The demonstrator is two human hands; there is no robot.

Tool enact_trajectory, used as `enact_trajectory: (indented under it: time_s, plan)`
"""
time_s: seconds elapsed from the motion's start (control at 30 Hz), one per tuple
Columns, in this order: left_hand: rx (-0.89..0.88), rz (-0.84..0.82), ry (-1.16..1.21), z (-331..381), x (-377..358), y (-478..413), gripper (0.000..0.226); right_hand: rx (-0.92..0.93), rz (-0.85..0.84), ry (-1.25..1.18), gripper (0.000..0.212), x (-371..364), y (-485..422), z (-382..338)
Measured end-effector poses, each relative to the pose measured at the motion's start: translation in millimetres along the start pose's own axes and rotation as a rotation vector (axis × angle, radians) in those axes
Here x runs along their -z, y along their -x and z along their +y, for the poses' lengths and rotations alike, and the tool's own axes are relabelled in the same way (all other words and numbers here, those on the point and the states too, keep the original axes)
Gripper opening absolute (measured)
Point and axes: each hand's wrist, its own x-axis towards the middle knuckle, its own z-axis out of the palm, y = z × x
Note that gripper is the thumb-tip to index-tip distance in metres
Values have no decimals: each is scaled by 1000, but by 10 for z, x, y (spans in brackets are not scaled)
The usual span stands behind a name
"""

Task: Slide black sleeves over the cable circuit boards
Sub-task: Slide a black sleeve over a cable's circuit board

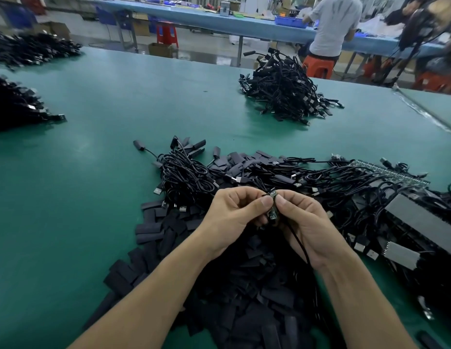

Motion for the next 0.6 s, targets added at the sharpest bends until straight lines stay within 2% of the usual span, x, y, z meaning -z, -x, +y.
enact_trajectory:
  time_s: [0.1, 0.23, 0.3, 0.37, 0.47, 0.6]
  plan:
    - [-20, 34, 18, -5, -20, 3, 11, 13, 71, 33, 10, -12, -10, -10]
    - [-82, 132, 159, 78, -6, -21, 22, 196, 420, 187, 12, 129, 4, -73]
    - [-200, 197, 172, 208, 22, -34, 20, 335, 687, 558, 16, 243, 46, -138]
    - [-389, 313, 80, 368, 54, -38, 15, 432, 846, 995, 14, 292, 96, -162]
    - [-672, 522, -109, 558, 103, -44, 13, 382, 864, 1432, 31, 242, 139, -134]
    - [-857, 685, -525, 620, 221, -18, 20, 187, 886, 1726, 48, 101, 169, -111]
